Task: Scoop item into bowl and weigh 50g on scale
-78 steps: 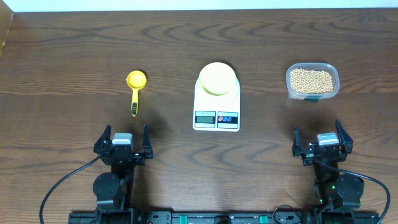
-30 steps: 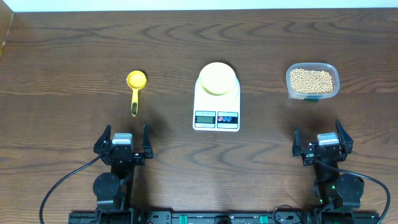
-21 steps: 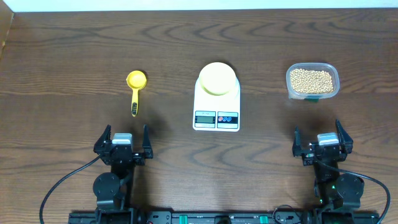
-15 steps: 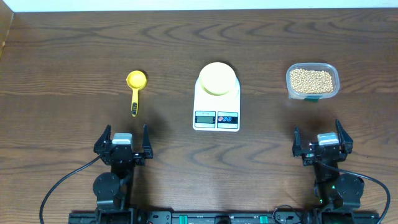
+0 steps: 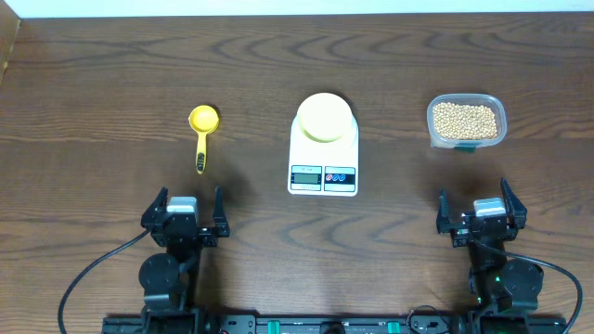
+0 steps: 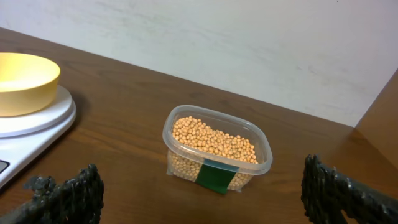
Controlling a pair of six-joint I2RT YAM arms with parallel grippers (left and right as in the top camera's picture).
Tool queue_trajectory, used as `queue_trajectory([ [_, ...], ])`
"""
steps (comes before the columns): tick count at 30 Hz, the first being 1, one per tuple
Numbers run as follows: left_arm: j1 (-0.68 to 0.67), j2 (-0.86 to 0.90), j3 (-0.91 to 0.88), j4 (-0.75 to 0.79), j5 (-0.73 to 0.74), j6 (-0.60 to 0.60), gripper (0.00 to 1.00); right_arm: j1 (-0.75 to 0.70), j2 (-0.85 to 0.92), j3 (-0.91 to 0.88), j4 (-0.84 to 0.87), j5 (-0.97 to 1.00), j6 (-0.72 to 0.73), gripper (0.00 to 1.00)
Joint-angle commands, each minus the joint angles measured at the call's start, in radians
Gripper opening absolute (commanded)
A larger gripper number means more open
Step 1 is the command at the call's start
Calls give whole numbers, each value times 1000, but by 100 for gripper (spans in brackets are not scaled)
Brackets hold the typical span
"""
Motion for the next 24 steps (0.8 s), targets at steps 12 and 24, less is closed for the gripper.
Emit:
queue_trajectory([
  [12,3,537,514,-85,20,-27,98,3,-5,-4,0,8,14,99],
  [24,3,1190,1258,-667,85,-26,98,3,-5,-4,0,8,14,99],
])
